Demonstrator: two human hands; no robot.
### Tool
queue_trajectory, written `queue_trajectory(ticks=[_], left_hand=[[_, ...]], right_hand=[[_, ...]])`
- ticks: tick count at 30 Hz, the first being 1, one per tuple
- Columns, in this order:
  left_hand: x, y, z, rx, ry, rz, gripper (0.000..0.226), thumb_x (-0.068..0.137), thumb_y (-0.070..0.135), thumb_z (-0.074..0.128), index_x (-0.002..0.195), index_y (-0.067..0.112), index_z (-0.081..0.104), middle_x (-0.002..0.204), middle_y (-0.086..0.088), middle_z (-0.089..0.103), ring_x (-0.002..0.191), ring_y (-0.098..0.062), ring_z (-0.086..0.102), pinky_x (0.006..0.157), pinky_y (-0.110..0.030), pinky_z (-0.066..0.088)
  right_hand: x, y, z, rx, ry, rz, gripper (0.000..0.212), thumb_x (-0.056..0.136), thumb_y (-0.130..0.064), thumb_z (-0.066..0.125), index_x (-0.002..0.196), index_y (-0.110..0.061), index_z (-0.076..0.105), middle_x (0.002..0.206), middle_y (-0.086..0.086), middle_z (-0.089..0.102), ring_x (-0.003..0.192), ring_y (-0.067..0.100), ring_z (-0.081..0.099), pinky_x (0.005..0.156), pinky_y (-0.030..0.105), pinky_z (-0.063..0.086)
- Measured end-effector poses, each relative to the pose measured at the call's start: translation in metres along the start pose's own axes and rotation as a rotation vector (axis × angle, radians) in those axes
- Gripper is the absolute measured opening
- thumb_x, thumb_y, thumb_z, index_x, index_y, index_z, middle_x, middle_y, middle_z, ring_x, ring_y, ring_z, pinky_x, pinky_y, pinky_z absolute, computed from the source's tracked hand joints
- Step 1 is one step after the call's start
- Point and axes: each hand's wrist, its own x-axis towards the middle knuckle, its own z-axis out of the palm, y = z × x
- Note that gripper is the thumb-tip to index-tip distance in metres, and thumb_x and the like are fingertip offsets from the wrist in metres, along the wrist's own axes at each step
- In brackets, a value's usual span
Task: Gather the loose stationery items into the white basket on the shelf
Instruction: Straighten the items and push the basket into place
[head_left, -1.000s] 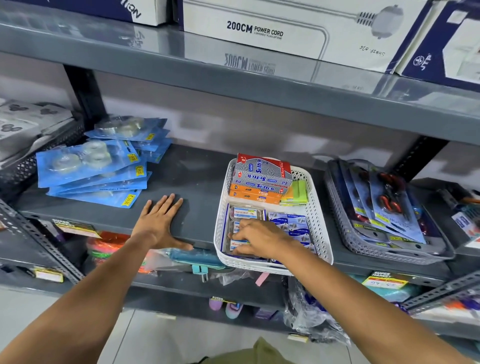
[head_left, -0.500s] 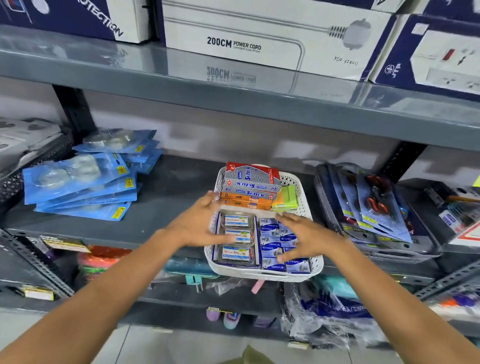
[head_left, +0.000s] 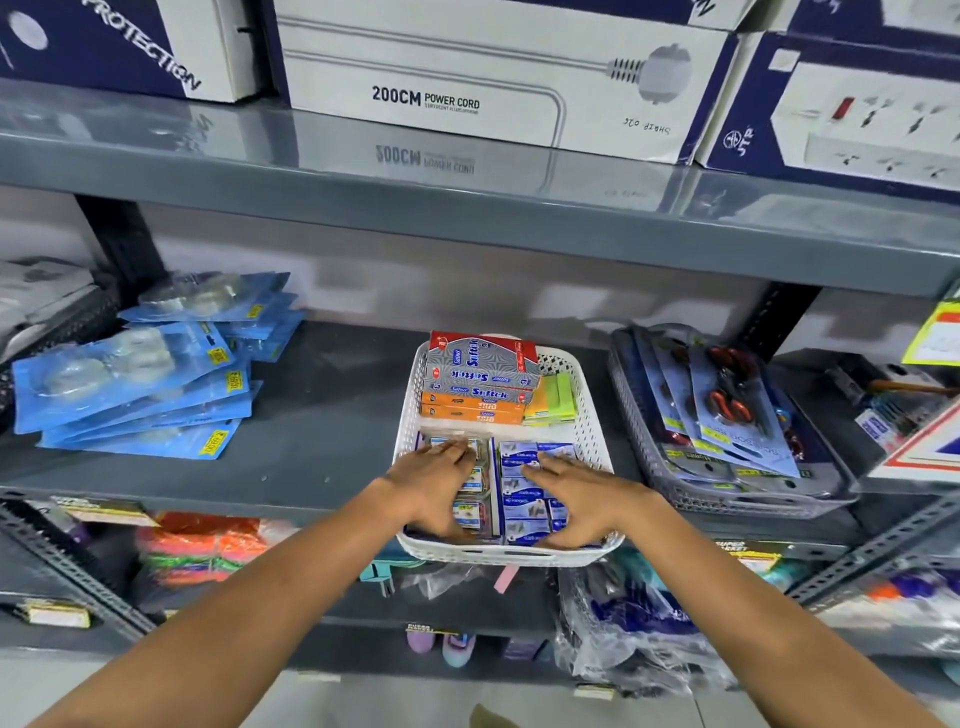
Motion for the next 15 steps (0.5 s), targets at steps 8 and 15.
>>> queue_trajectory(ticks=[8,15], left_hand=[[0.016,-0.008,-0.012,0.011,-0.051,-0.008,0.132,0.058,0.086,0.06,0.153,0.013,0.004,0.163,-0.008,0.0,0.149,-0.026,0.003,0.12,-0.042,0.012],[0.027,-0.013,-0.019,-0.007,-0.081,-0.033,0.132,0.057,0.086,0.06,0.153,0.018,0.0,0.163,-0.004,-0.004,0.149,-0.022,0.0,0.119,-0.04,0.011]], right_hand=[[0.016,0.004,-0.01,0.029,0.026,0.047,0.11,0.07,-0.066,0.064,0.15,-0.029,-0.001,0.161,0.002,-0.008,0.148,0.025,-0.002,0.119,0.047,0.016],[0.029,0.012,-0.018,0.114,0.04,0.078,0.111,0.069,-0.062,0.069,0.151,-0.028,0.002,0.161,0.0,-0.009,0.148,0.023,-0.004,0.119,0.049,0.015]])
